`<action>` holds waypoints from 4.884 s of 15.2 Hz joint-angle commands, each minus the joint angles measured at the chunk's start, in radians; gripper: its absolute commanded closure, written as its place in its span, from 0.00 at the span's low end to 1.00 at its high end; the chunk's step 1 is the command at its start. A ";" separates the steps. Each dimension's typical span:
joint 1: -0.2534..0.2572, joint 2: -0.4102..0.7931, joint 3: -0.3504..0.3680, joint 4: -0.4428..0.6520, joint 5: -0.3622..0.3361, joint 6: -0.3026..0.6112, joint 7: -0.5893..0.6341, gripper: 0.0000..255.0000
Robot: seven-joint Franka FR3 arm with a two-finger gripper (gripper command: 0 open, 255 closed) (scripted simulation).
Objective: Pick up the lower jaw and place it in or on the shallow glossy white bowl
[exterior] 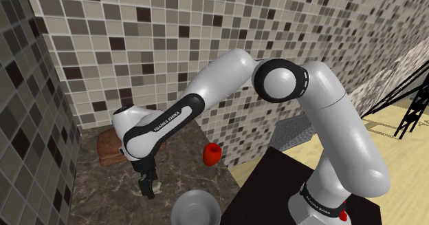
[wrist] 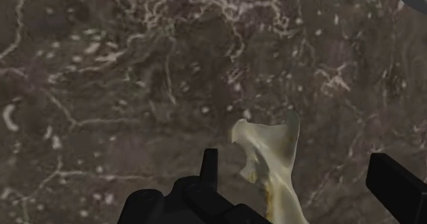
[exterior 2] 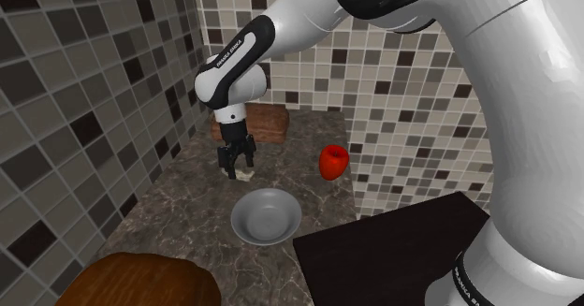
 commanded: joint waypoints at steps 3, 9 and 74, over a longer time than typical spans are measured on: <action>0.000 0.000 0.000 0.000 0.000 0.000 0.000 0.00; 0.000 0.000 0.000 0.001 0.000 0.000 0.000 1.00; 0.067 -0.505 0.004 -0.535 -0.051 0.402 0.219 1.00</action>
